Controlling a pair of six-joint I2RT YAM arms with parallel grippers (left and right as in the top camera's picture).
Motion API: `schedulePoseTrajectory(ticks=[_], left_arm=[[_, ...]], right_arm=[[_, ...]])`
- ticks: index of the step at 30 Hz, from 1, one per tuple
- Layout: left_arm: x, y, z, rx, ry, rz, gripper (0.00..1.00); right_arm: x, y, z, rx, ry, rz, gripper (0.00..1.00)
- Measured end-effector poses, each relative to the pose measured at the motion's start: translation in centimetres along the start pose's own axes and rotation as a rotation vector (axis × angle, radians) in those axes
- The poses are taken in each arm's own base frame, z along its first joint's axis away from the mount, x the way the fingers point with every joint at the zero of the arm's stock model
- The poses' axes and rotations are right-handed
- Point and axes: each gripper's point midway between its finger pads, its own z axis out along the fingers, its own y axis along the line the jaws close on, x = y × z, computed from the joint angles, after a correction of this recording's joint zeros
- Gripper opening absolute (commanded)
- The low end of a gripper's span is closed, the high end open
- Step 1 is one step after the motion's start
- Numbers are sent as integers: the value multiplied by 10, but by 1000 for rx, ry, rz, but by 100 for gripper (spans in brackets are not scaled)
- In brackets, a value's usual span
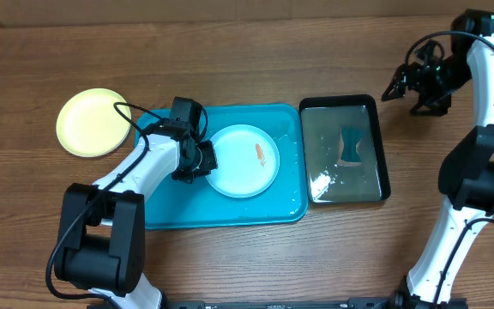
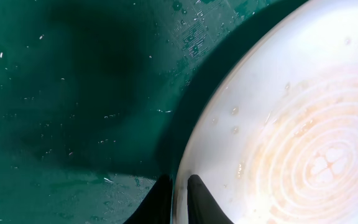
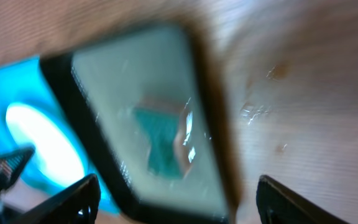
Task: Clean dirty plates on tray and stack at the side
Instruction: 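Lower right gripper into the black tray toward the green sponge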
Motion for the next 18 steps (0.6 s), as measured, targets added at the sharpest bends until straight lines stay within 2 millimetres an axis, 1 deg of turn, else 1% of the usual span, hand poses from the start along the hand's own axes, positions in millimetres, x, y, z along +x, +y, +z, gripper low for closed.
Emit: schedulePoseTrajectory(ticks=[1, 2, 4, 9, 10, 11, 12, 16, 18], left_arm=[[0, 0, 0, 0, 0, 0, 13], [0, 0, 0, 0, 1, 0, 13], [0, 0, 0, 0, 1, 0, 13], [0, 0, 0, 0, 0, 0, 13], [0, 0, 0, 0, 1, 0, 13], [0, 0, 0, 0, 1, 0, 13], [0, 0, 0, 0, 1, 0, 13], [0, 0, 0, 0, 1, 0, 13], [0, 0, 0, 0, 1, 1, 13]], right_arm=[[5, 7, -1, 0, 12, -12, 89], [7, 13, -1, -1, 13, -25, 99], [10, 25, 2, -4, 20, -57, 100], [20, 43, 16, -29, 67, -88, 100], [20, 46, 17, -35, 69, -85, 92], [20, 47, 17, -40, 70, -84, 86], [21, 48, 17, -45, 70, -74, 83], [21, 48, 17, -42, 72, -60, 76], [21, 48, 18, -30, 73, -61, 76]])
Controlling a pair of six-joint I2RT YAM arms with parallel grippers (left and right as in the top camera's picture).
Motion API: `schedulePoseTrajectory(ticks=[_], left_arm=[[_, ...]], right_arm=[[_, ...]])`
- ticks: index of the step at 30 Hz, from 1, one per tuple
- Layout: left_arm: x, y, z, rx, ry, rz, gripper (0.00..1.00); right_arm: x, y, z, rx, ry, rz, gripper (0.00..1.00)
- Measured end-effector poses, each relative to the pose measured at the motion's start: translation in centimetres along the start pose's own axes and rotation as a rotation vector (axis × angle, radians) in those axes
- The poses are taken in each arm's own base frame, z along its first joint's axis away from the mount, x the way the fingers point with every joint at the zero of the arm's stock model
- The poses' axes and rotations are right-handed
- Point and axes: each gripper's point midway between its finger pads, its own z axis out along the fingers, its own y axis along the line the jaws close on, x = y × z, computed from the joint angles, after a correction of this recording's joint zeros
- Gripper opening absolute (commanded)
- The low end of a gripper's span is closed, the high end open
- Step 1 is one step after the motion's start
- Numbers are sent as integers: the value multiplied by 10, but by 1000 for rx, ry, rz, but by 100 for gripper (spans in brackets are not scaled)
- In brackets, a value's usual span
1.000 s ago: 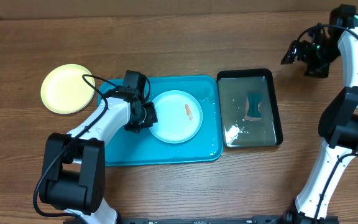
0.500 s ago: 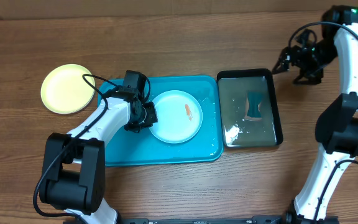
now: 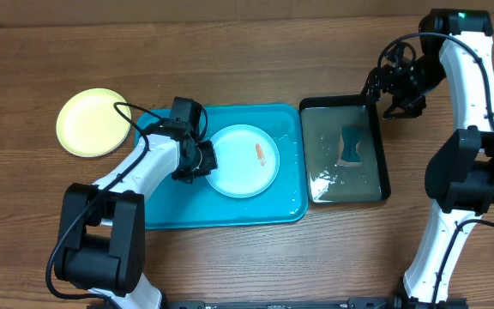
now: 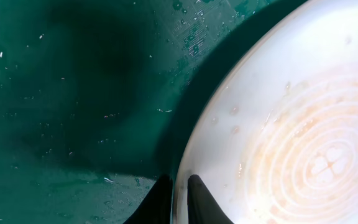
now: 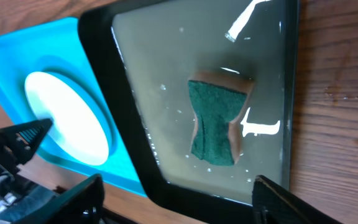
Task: Clean dirty plates on tray and stack at the side
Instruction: 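Lower right gripper into the black tray toward the green sponge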
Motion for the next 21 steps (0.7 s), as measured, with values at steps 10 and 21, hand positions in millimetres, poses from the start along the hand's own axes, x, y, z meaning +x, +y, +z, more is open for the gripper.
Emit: schedulePoseTrajectory(ticks=[10, 21], left_arm=[[1, 0, 0, -1, 3, 2, 13], [1, 0, 0, -2, 3, 3, 13]], right_arm=[[26, 33, -20, 171, -62, -63, 73], [49, 42, -30, 304, -135, -61, 73]])
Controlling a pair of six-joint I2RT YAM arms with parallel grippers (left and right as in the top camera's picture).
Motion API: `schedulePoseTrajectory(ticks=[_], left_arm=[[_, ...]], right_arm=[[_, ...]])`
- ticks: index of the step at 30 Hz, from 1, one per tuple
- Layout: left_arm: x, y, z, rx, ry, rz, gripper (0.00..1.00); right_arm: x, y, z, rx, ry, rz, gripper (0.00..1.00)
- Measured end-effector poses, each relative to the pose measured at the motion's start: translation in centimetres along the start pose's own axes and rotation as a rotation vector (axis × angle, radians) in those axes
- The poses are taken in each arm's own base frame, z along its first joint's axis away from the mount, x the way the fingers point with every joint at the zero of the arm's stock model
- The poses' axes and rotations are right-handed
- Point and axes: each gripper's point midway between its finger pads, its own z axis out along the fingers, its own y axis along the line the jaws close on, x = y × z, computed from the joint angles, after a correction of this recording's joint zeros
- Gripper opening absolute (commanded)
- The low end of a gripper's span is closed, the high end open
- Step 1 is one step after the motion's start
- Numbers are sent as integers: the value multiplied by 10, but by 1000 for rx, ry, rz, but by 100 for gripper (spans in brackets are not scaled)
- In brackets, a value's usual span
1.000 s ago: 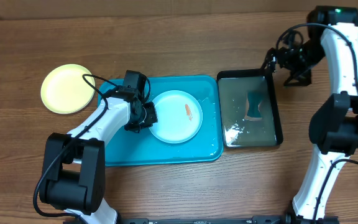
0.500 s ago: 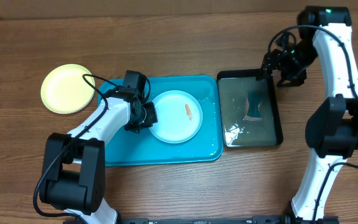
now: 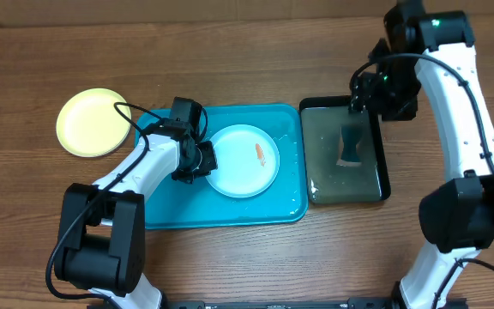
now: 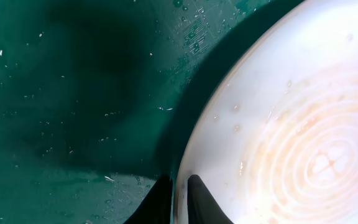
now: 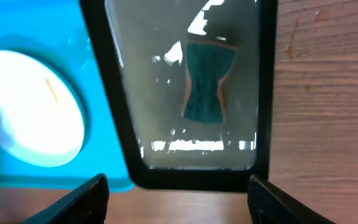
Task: Clean dirty plates on tray and stack at the side
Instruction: 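Lower right gripper into the black tray toward the green sponge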
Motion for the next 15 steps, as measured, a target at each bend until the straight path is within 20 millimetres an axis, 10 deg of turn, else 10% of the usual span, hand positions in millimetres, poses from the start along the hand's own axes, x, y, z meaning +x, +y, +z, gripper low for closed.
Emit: schedulePoseTrajectory(ticks=[10, 15], left_arm=[[0, 0, 0, 1, -2, 0, 13], [-1, 0, 0, 2, -3, 0, 13]], right_arm=[[-14, -6, 48, -2, -170, 11, 60], [-17, -10, 104, 37, -226, 0, 60]])
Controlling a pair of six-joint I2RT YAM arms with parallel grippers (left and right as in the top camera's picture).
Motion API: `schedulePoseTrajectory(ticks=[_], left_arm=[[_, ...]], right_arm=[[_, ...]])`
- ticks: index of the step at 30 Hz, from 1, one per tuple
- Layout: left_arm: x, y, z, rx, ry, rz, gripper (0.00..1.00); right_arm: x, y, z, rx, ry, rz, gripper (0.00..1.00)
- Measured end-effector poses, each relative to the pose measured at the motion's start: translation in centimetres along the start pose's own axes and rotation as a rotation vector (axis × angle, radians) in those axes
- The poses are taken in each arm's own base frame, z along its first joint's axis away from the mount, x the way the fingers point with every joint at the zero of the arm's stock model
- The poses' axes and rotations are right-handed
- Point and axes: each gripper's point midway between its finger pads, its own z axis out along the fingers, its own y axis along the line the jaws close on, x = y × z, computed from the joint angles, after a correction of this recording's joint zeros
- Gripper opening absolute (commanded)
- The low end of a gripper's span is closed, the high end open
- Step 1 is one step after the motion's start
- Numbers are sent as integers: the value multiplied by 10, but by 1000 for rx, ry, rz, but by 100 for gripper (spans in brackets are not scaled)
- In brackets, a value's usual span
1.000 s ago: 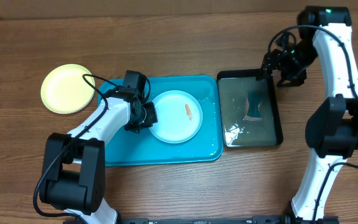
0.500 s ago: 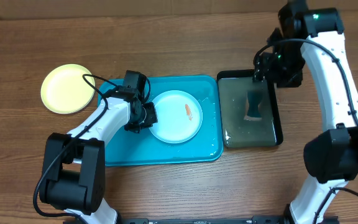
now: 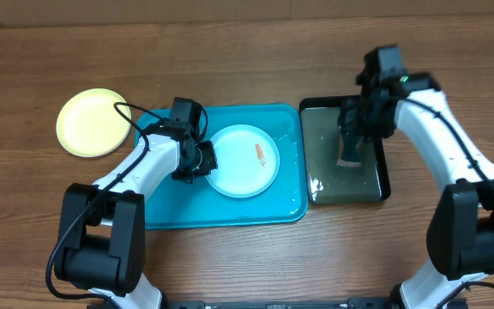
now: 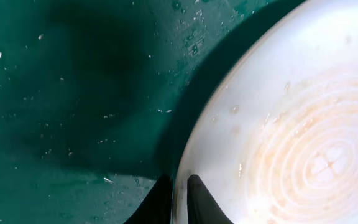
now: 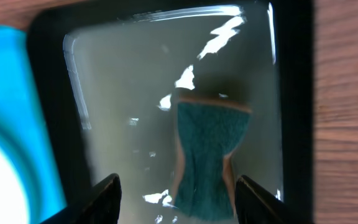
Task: Clean dirty plates on tray and stack at the side
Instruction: 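Lower right gripper into the black tray toward the green sponge, then grasp the green sponge with the right gripper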
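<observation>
A white plate (image 3: 244, 160) with an orange smear lies in the blue tray (image 3: 178, 202). My left gripper (image 4: 178, 193) is shut on the white plate's (image 4: 291, 124) left rim. A yellow plate (image 3: 93, 123) rests on the table at the far left. A green sponge (image 5: 209, 158) lies in the water of the black basin (image 3: 382, 163). My right gripper (image 5: 176, 199) hangs open over the basin, its fingers (image 5: 104, 193) wide apart on either side of the sponge (image 3: 348, 148).
The blue tray's floor (image 4: 61, 93) is wet, with drops around the plate. Bare wooden table (image 3: 256, 60) lies behind and right of the basin.
My right gripper has moved from the basin's far edge to low over the sponge, still open. The left gripper and the white plate have not moved.
My right gripper was open over the table at the far right, beyond the basin. It then stood at the basin's far right corner, then above its far edge, and now over the sponge. My left gripper held the white plate's rim throughout.
</observation>
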Motion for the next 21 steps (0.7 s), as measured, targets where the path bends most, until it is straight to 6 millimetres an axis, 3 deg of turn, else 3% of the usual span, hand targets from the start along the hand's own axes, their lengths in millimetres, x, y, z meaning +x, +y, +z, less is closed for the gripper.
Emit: schedulePoseTrajectory(ticks=[3, 7, 21], left_arm=[[0, 0, 0, 0, 0, 0, 13], [0, 0, 0, 0, 0, 0, 13], [0, 0, 0, -1, 1, 0, 13]], right_arm=[[14, -7, 22, 20, 5, 18, 58], [13, -11, 35, 26, -31, 31, 51], [22, -20, 46, 62, -32, 63, 49]])
